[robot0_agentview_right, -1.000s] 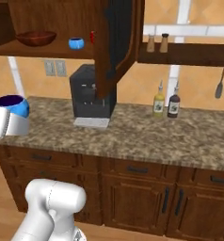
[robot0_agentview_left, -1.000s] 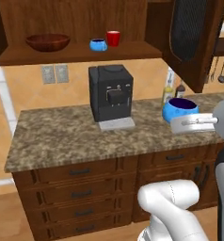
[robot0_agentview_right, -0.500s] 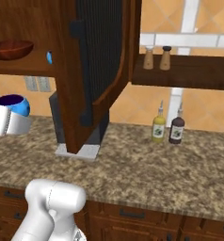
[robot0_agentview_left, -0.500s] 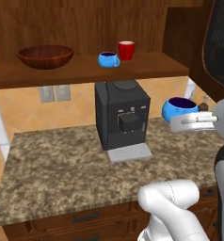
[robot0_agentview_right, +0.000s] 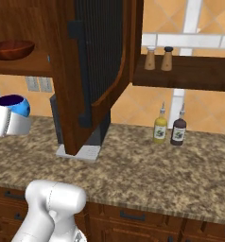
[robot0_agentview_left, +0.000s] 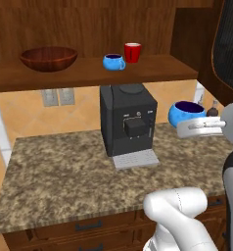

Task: Gather all objects into one cabinet and sort the glasses and bowls to opposite sides.

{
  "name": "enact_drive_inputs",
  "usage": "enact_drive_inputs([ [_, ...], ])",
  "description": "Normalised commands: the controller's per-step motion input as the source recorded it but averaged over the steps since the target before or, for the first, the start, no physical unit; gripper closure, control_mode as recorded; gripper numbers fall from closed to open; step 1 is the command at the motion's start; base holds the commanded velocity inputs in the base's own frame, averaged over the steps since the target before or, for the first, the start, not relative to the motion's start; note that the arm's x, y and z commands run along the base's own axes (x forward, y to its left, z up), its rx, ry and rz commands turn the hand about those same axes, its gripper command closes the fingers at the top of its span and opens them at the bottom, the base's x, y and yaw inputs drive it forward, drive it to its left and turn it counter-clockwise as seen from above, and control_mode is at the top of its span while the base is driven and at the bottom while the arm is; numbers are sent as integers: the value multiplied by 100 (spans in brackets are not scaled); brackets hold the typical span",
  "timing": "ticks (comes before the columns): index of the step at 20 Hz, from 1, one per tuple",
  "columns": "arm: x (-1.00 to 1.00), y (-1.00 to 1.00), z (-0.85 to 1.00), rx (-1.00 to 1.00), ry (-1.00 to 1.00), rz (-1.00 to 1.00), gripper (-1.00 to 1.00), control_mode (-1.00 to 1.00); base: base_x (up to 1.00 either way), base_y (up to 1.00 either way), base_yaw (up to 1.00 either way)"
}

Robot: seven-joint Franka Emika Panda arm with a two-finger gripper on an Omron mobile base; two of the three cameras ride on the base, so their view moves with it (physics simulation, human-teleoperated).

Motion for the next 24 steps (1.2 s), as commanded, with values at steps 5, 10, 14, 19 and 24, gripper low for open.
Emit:
enact_drive_inputs([
  [5, 0, 0, 0, 0, 0, 0, 100, 100, 34, 4, 0],
  [10, 13, 6, 0, 0, 0, 0, 100, -100, 9, 2, 0],
  [14, 10, 9, 0, 0, 0, 0, 100, -100, 0, 0, 0],
  [19, -1, 0, 14, 0, -1, -1, 100, -100, 0, 0, 0],
  [24, -7, 0, 39, -6, -7, -3, 100, -100, 0, 0, 0],
])
